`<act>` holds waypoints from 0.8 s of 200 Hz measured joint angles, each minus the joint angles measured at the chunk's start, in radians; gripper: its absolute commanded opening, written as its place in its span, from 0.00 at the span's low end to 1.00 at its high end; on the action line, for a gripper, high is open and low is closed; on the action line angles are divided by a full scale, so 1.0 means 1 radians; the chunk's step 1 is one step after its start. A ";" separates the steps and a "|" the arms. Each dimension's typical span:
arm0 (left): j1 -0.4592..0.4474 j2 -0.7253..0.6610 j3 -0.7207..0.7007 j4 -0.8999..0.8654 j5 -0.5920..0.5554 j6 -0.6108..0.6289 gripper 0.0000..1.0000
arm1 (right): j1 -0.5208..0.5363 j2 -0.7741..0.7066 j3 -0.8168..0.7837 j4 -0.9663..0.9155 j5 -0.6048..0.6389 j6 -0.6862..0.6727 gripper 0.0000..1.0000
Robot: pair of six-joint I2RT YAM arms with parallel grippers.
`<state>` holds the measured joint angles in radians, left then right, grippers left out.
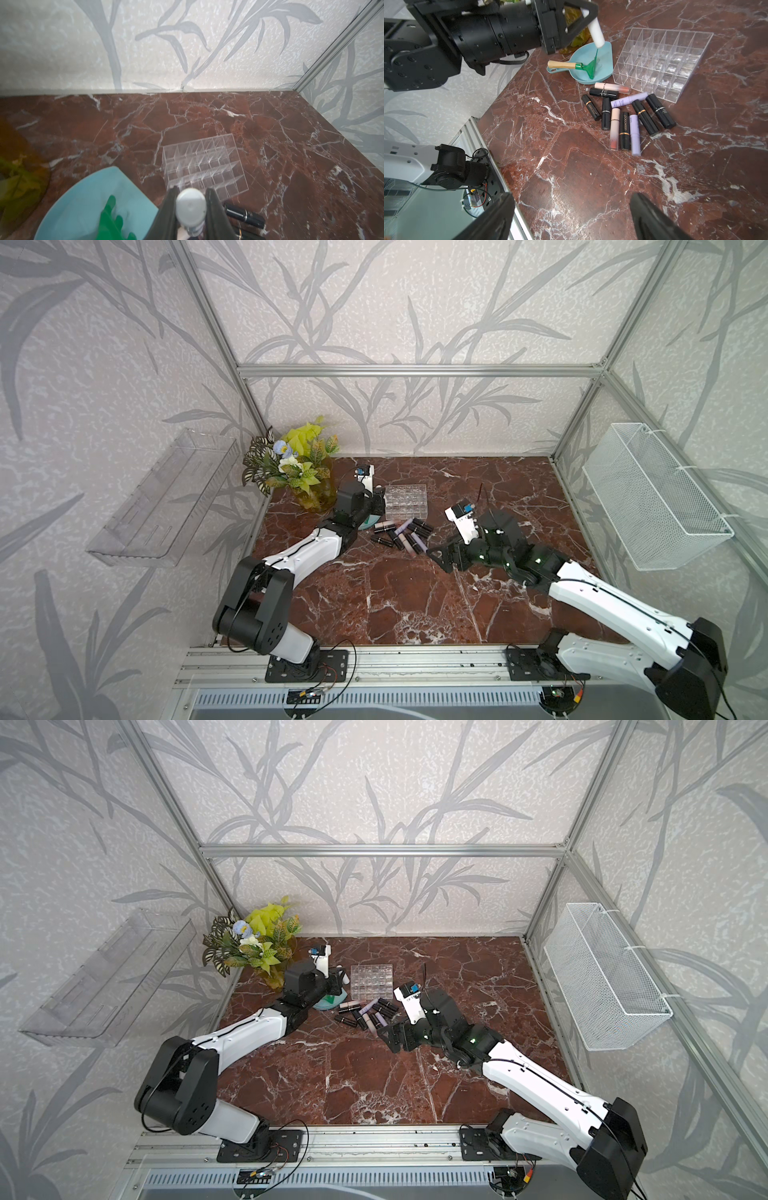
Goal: Arrange the lipsticks in the organizer
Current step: Place the lipstick in the storage box.
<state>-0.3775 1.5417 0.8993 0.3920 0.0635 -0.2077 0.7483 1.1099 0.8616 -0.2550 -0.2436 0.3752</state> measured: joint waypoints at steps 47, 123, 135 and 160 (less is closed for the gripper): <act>-0.016 0.113 0.051 0.082 -0.063 0.060 0.04 | -0.032 0.067 -0.001 0.072 -0.019 0.000 0.91; -0.021 0.287 0.149 0.091 -0.095 0.104 0.04 | -0.111 0.051 -0.085 0.124 -0.058 0.000 0.90; -0.021 0.306 0.168 0.092 -0.097 0.105 0.04 | -0.120 0.037 -0.097 0.124 -0.066 0.001 0.90; -0.021 0.334 0.190 0.089 -0.105 0.109 0.04 | -0.137 0.002 -0.123 0.124 -0.076 0.002 0.90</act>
<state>-0.3985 1.8759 1.0897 0.4808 -0.0410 -0.0990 0.6109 1.1114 0.7383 -0.1307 -0.3191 0.3775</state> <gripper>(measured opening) 0.217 0.901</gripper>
